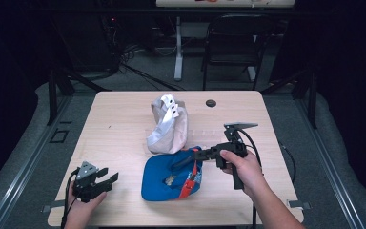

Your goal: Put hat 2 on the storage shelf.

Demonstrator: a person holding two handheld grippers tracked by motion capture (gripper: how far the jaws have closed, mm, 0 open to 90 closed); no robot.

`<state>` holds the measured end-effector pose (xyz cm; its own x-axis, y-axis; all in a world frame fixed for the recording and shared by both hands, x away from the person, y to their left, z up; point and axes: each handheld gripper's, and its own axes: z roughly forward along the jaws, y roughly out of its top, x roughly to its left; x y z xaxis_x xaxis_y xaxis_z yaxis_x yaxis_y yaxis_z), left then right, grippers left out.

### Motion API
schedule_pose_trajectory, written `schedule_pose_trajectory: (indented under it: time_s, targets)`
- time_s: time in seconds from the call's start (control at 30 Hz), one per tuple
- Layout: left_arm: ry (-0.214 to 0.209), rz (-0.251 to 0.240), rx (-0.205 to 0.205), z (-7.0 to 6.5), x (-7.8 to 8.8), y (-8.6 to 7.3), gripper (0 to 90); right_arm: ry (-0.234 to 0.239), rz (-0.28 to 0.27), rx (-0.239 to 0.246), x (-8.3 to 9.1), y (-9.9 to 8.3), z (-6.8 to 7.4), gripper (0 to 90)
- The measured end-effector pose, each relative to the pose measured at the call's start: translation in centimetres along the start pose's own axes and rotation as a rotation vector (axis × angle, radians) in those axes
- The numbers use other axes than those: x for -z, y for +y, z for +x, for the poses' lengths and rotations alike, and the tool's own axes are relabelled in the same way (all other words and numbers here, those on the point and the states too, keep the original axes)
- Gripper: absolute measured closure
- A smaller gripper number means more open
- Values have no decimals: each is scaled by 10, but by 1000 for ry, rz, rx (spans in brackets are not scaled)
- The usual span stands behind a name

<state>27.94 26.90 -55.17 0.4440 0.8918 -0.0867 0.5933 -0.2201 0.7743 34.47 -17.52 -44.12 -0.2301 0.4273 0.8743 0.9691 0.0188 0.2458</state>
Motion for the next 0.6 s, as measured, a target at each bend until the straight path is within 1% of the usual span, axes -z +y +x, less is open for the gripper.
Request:
schedule_pose_trajectory:
  time_s: [0.03,0.07,0.1,0.13,0.17,0.27,0.3,0.37,0.4,0.43,0.5,0.53,0.57,0.6]
  targets:
    - [1,-2,0,0,0,0,498,23,-3,-12,0,1,2,783]
    - [0,-5,3,0,0,0,499,60,-1,-26,0,3,4,782]
    - [2,-5,3,1,0,0,498,81,8,-27,0,5,6,783]
    - [1,-2,3,1,0,0,498,95,1,-31,-1,5,8,783]
    - [1,-2,2,1,0,0,499,111,8,-32,-2,7,10,783]
    - [-1,1,-3,0,0,0,503,135,11,-42,-3,10,17,783]
    - [0,3,-6,0,0,0,506,145,8,-32,-4,11,19,783]
    - [1,4,-9,0,0,0,508,149,12,-33,-1,13,25,783]
    - [1,4,-9,0,0,0,508,149,12,-33,-1,13,25,783]
    - [1,6,-12,0,-1,0,508,149,-6,-30,2,14,31,783]
    - [2,1,-12,0,-1,0,508,143,-5,-19,5,16,35,783]
    - [2,1,-12,0,-1,0,507,143,-5,-19,5,16,35,783]
    - [2,0,-9,0,0,0,506,144,-10,-11,9,17,41,783]
    - [2,1,-8,0,0,0,506,146,-13,-4,10,17,42,783]
